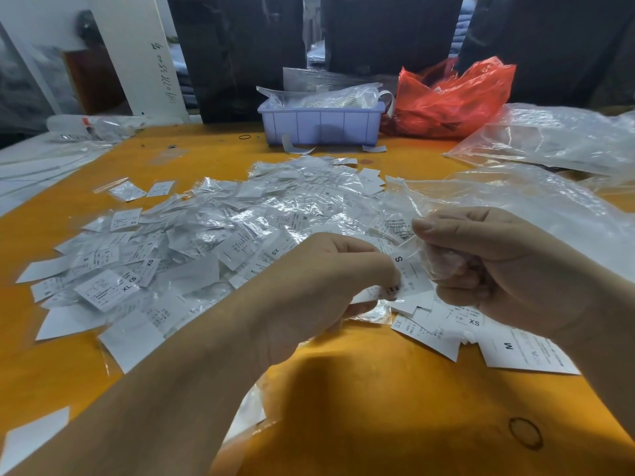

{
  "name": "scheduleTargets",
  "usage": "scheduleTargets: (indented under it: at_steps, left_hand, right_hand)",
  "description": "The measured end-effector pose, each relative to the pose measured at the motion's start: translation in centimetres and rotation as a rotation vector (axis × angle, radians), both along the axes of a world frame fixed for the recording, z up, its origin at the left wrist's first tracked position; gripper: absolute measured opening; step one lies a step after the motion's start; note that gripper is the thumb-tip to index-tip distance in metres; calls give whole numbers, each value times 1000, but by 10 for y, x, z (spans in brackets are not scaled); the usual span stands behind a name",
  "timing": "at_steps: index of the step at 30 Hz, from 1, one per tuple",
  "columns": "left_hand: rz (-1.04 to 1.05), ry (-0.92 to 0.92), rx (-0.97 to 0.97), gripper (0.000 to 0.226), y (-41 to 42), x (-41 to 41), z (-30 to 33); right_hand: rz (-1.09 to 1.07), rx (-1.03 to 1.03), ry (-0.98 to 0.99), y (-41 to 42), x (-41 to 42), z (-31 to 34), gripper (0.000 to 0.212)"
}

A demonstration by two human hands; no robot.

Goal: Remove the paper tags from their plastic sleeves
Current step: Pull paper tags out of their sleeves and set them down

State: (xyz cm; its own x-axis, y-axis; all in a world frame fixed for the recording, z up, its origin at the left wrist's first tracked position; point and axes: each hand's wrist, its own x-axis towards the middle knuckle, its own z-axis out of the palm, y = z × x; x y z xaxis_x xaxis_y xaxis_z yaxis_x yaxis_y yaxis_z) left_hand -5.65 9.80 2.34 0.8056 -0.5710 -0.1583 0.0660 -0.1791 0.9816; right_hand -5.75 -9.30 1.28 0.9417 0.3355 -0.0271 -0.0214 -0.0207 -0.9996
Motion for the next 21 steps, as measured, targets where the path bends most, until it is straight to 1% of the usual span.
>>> scheduleTargets:
  at_steps: [9,14,18,21]
  left_hand:
    - [77,-42,34,28,1,2,-4]
    - [25,-79,23,10,3,2,-6]
    - [48,-111,-13,18,3,3,-6]
    - [79,-99,-52,23,3,2,-6]
  right_hand:
    - [28,-9,-5,2,0,-1,29]
    - [45,10,6,1,0,-1,28]
    - [46,7,8,0,0,-2,29]
    - [47,9,4,0,-1,-1,31]
